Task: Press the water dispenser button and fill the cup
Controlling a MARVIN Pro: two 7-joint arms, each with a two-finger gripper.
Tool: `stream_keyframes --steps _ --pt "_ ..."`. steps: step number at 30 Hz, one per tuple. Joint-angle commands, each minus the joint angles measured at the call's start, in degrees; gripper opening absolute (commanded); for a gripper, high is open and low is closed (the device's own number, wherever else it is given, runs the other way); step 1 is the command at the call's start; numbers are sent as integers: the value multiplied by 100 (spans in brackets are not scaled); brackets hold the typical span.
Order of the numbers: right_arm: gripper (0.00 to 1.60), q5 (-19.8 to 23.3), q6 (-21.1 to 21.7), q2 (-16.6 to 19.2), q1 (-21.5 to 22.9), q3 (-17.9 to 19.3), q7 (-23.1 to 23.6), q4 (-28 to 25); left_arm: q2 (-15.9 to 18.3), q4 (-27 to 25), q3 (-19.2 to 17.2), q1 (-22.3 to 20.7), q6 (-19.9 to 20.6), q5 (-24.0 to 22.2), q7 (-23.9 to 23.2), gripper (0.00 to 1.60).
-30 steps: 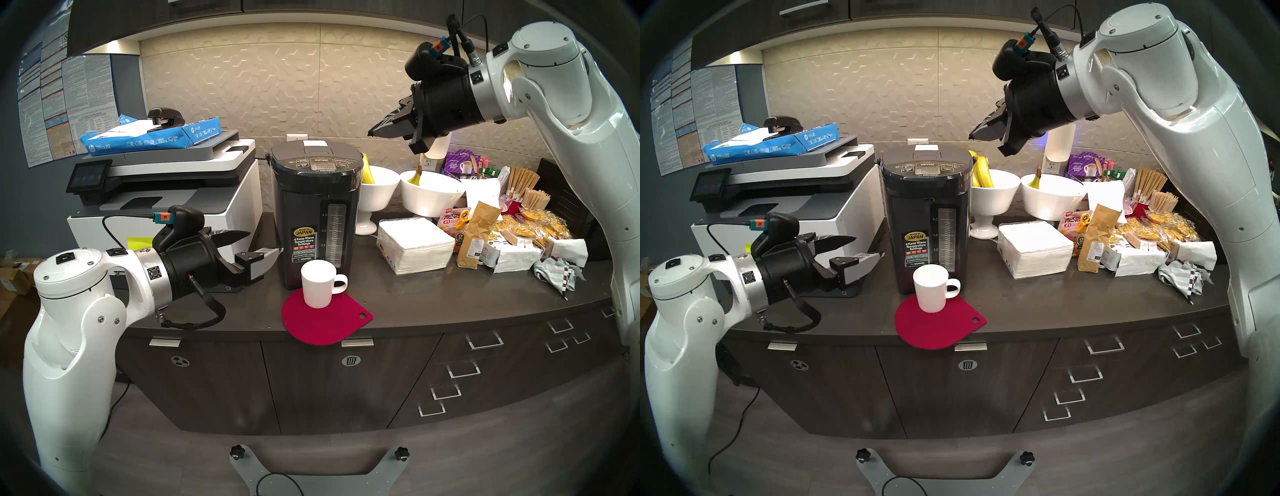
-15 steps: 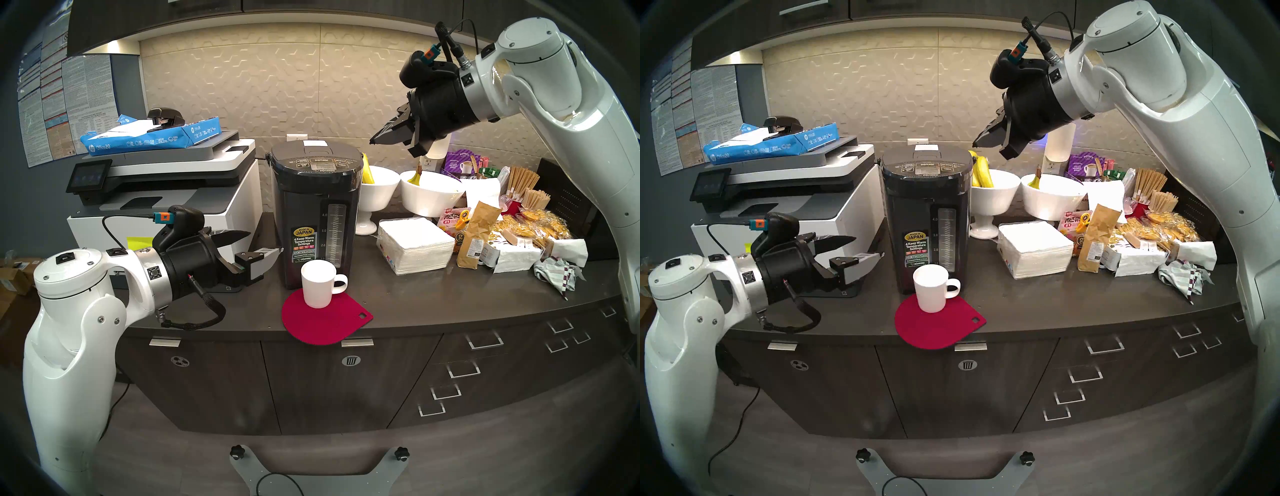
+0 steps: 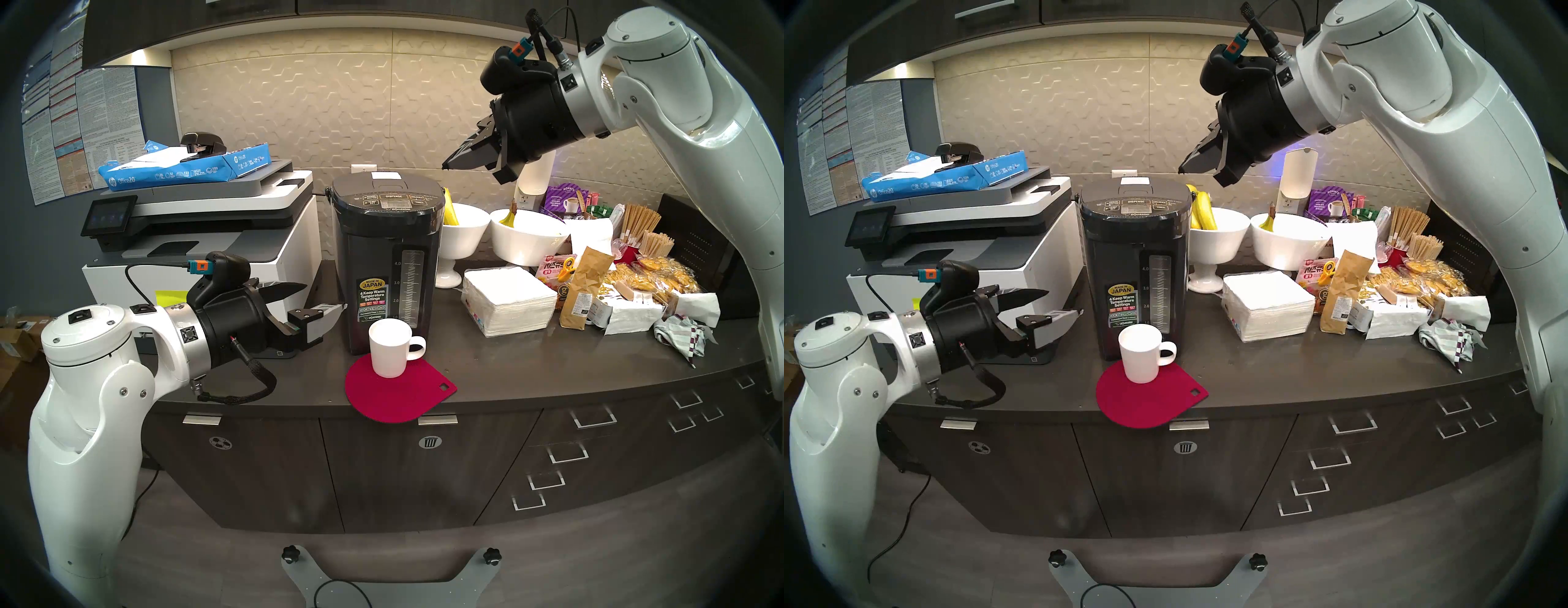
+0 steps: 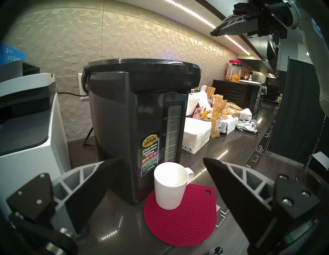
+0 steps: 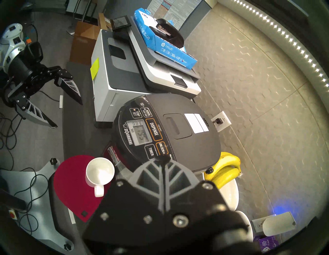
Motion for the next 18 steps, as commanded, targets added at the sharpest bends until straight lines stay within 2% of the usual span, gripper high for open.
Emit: stream_keyframes --steps 1,18 --pt "0 53 -8 -128 106 -35 118 45 -13 -89 -8 -2 -6 -1 8 160" --pt "0 226 -20 -317 -247 11 -280 156 -13 -89 -8 -1 -6 -1 9 160"
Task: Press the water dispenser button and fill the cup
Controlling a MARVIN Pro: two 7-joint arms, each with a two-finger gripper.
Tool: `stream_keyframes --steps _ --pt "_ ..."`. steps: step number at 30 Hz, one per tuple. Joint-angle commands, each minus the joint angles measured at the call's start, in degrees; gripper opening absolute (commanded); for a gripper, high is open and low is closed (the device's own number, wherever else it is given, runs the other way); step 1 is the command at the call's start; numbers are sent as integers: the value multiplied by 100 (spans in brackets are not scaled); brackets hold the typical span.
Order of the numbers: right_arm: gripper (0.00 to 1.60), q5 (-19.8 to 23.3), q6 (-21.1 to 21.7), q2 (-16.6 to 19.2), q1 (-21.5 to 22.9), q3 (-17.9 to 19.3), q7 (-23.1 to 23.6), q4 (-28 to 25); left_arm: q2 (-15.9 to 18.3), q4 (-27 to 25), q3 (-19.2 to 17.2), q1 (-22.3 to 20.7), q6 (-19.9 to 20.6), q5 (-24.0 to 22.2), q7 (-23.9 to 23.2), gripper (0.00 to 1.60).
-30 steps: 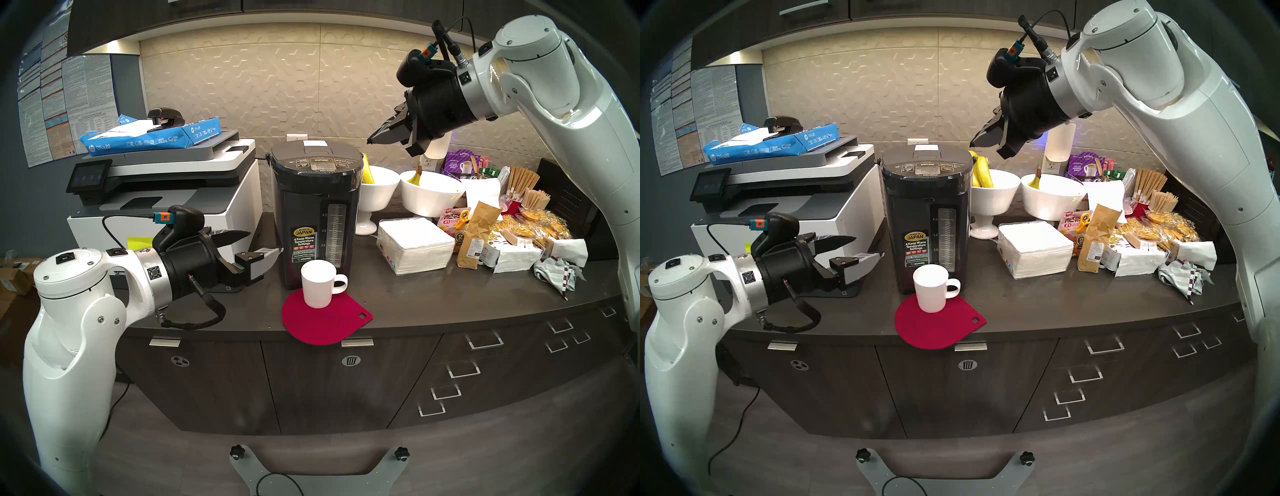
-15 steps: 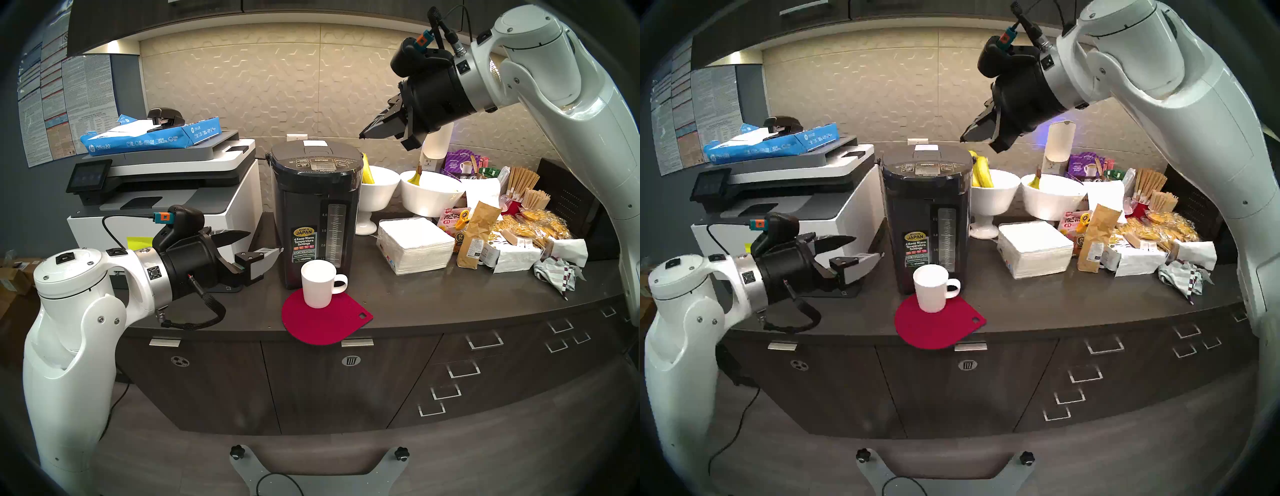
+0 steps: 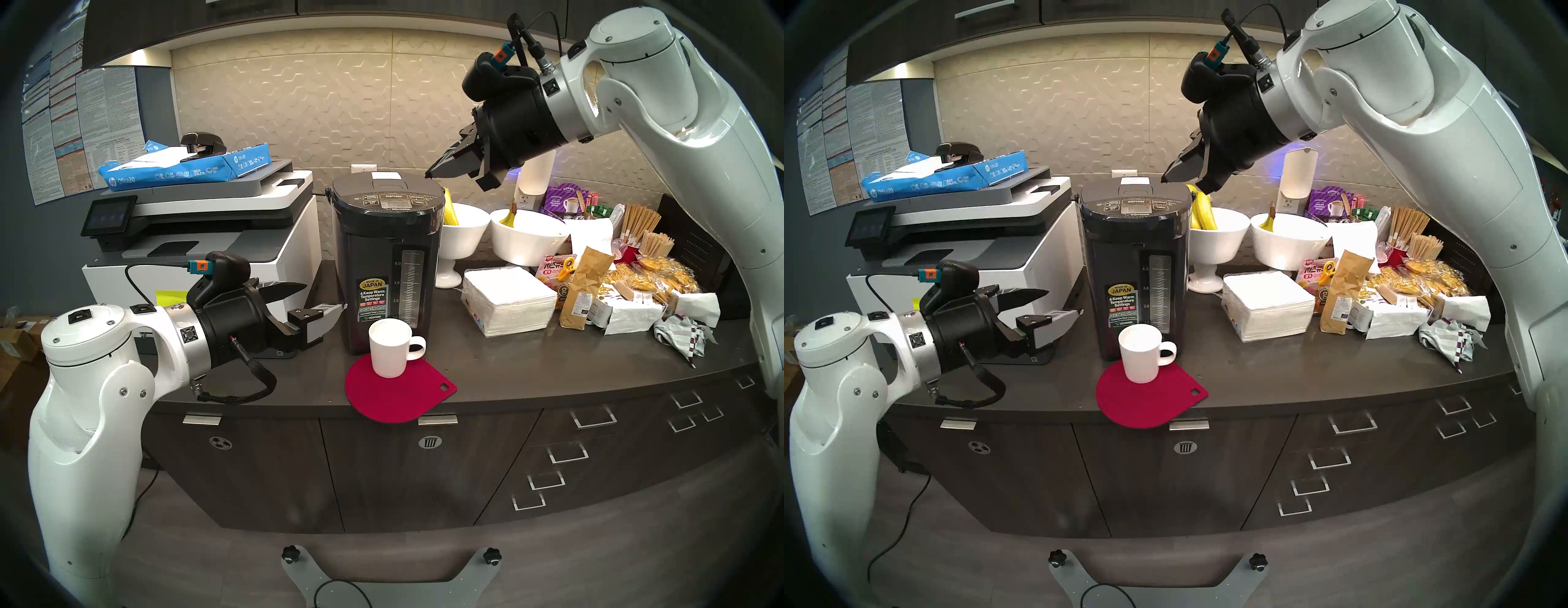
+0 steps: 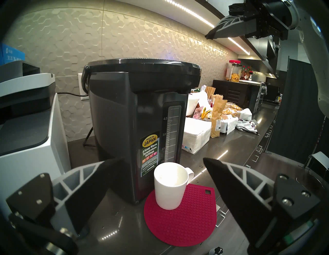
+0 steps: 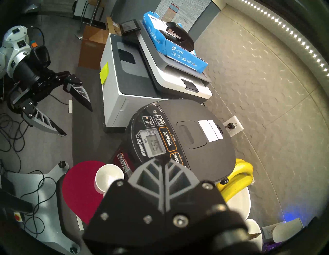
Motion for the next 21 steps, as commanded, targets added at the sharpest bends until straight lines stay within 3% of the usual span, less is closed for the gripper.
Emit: stream_keyframes --steps 1,21 --pt "0 37 -21 -65 -141 80 -179 44 -13 -87 -8 -1 -6 -1 8 160" --pt "0 17 -153 -325 -271 83 -500 305 -12 -86 -7 -2 -7 -2 7 160"
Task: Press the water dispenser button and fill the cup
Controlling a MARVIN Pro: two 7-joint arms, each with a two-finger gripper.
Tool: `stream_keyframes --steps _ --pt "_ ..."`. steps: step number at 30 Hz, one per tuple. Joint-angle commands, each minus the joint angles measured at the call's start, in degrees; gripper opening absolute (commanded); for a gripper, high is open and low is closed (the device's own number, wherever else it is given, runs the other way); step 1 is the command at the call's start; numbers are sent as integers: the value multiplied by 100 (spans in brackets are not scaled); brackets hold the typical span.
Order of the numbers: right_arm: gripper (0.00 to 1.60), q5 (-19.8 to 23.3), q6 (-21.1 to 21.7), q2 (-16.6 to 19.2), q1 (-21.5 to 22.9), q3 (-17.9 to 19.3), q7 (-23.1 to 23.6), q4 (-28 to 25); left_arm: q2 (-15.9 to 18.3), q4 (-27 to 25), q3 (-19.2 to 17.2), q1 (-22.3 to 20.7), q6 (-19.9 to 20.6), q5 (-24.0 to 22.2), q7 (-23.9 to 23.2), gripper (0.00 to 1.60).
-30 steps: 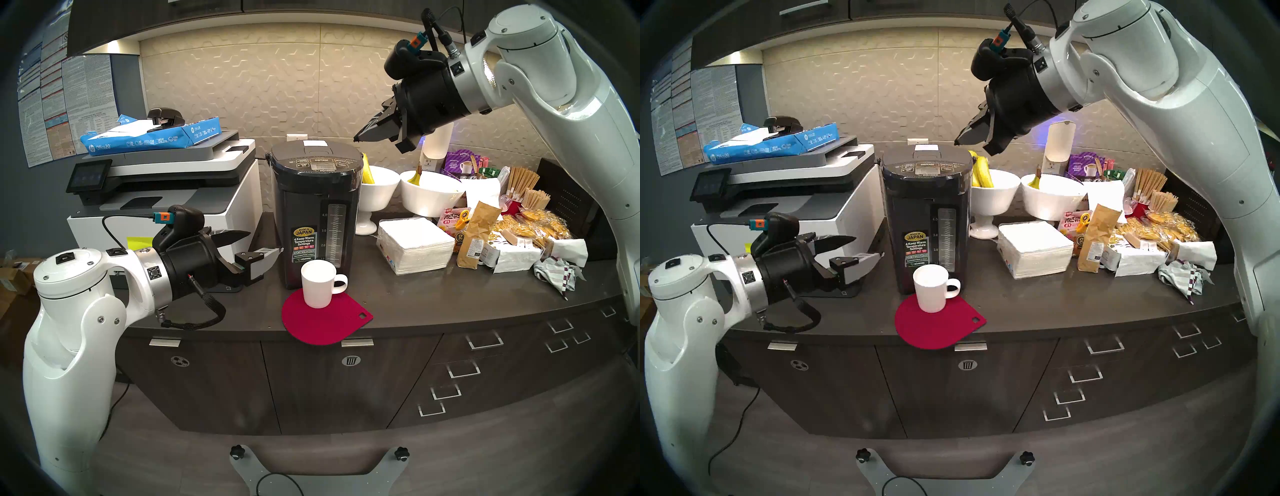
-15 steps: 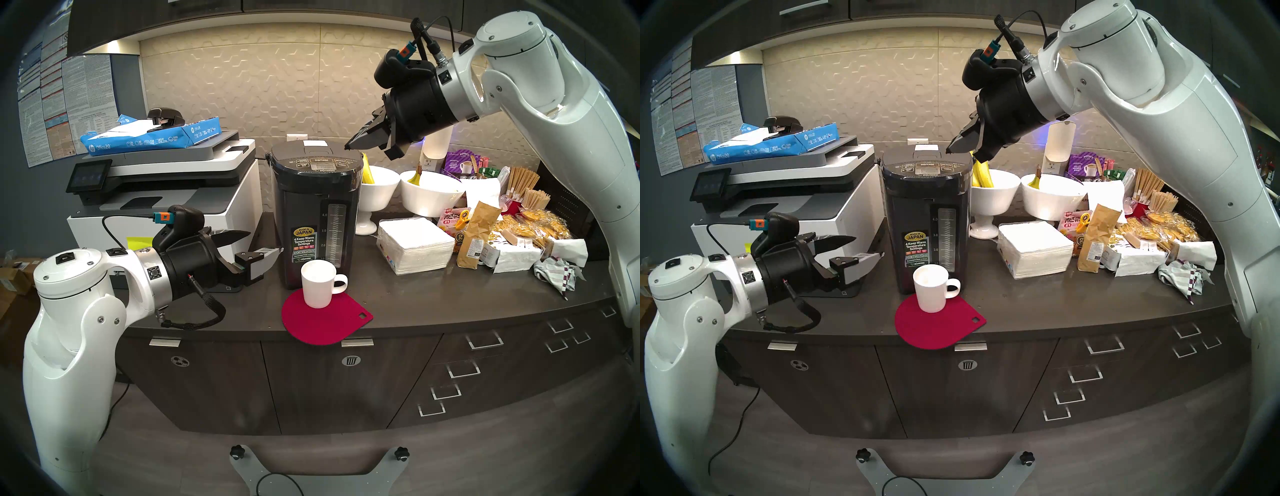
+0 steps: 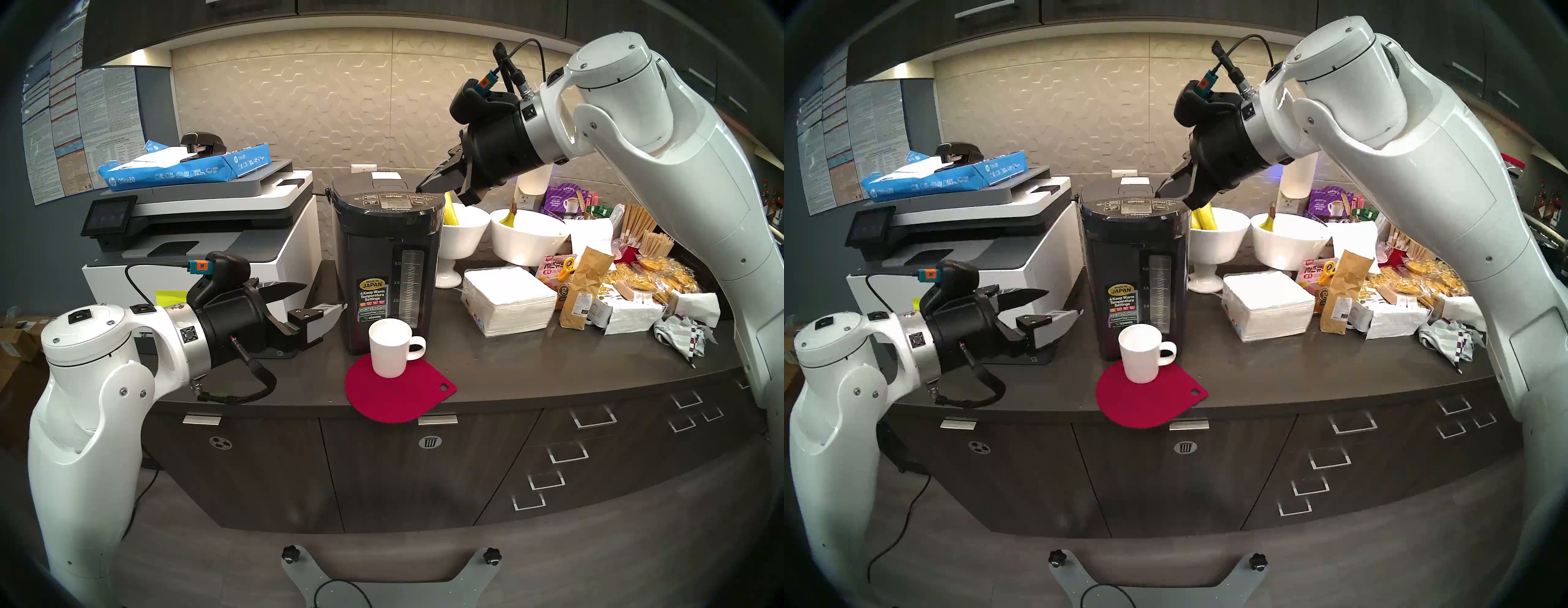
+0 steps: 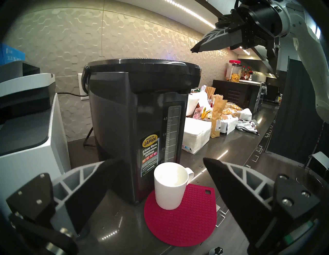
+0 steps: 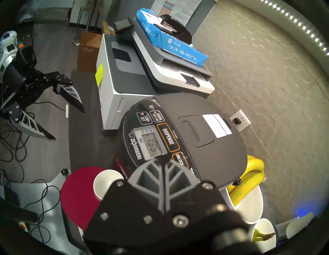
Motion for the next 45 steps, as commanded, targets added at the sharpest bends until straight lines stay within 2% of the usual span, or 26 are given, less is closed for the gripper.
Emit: stream_keyframes --steps 1,5,15,29,45 --pt "0 -72 -60 -66 126 53 -68 47 -12 -85 -7 -2 -7 -2 6 160" --pt "0 -217 -71 -80 296 -121 95 163 -12 -85 -7 -2 -7 -2 6 160" --pt "0 -340 -49 -185 360 -173 180 220 -11 -84 -7 -3 -7 -2 5 160" --pt "0 -477 -53 -335 303 -148 139 313 -12 -85 -7 -2 -7 -2 6 160" --pt "0 -571 -112 -253 168 -142 107 291 -12 -86 -8 -2 -7 -2 7 160"
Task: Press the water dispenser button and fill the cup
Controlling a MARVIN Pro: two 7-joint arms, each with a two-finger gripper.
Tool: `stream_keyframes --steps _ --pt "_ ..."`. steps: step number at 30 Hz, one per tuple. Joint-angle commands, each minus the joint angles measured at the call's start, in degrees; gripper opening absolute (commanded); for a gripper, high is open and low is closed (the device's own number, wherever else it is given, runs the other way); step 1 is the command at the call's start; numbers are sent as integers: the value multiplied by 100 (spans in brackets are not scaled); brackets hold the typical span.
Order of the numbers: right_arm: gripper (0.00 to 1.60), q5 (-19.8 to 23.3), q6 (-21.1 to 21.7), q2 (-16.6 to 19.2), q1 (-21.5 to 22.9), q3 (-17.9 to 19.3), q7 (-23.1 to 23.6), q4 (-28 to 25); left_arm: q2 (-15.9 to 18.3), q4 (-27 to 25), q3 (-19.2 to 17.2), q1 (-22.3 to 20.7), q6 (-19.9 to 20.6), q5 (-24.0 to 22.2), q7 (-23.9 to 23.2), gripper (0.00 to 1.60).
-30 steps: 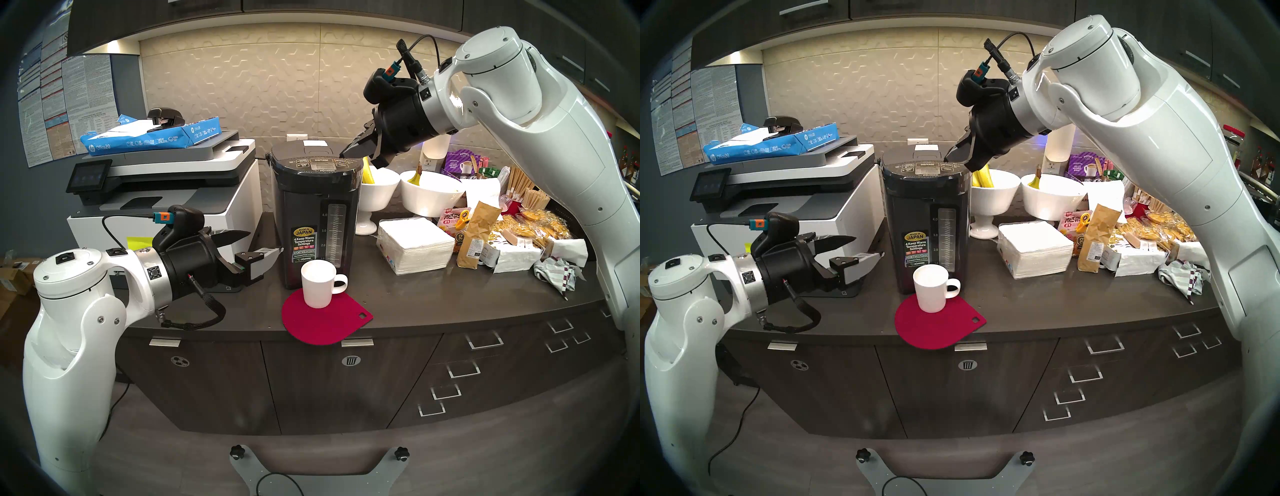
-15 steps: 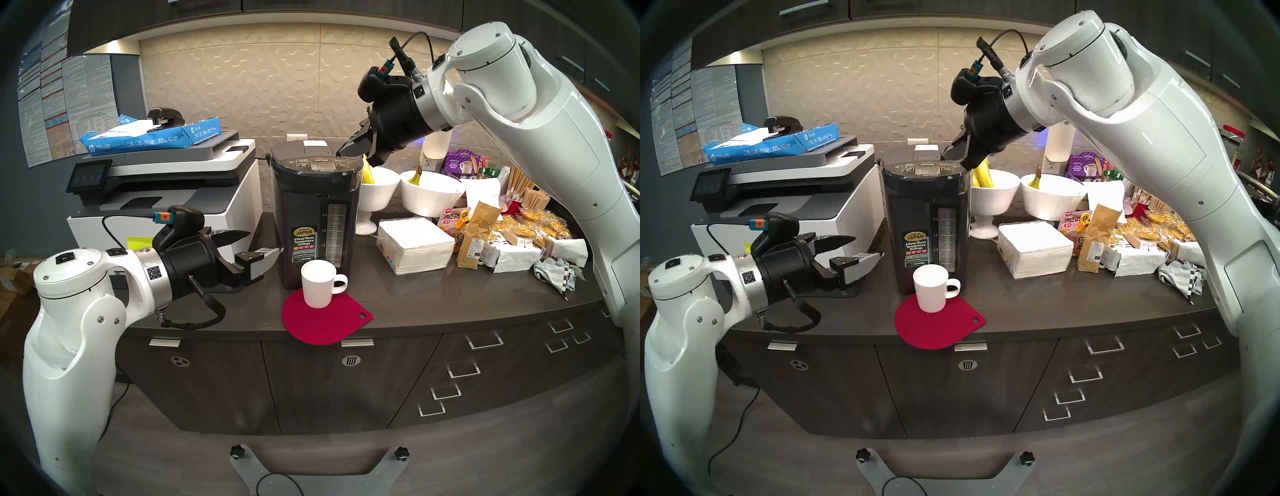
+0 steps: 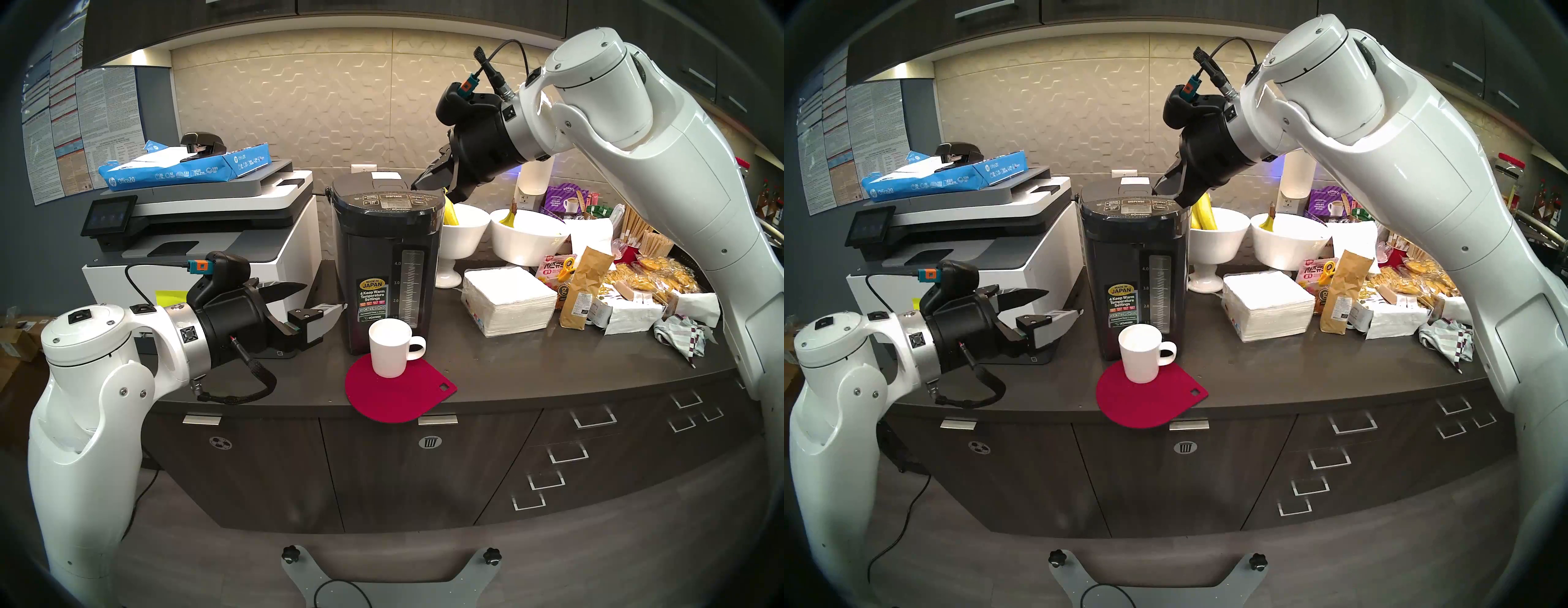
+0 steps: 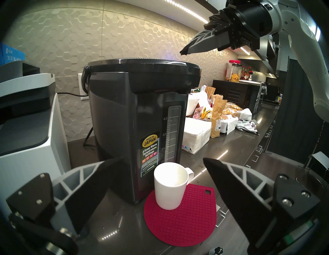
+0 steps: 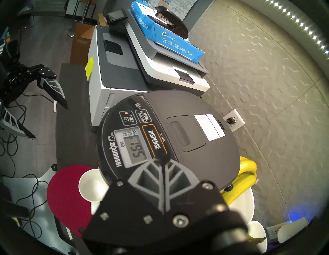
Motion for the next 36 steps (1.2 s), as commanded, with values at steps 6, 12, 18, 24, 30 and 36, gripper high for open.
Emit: stream_keyframes --steps 6,12,18,24,30,36 --pt "0 -28 -80 42 -34 69 -47 -15 -13 -85 -8 -2 -6 -2 7 160" --pt "0 -55 -81 22 -56 64 -66 9 -13 -85 -8 -2 -6 -2 7 160" --pt "0 -103 -146 -4 -94 46 -74 76 -13 -85 -8 -2 -6 -2 7 160" --pt "0 -137 -178 -17 -137 37 -79 116 -13 -85 -8 -2 -6 -2 7 160" --pt "0 -189 -195 -59 -197 -7 -90 124 -13 -85 -8 -2 -6 -2 7 160" --pt "0 -235 -162 -67 -230 -43 -92 113 -13 -85 -8 -2 -6 -2 7 160"
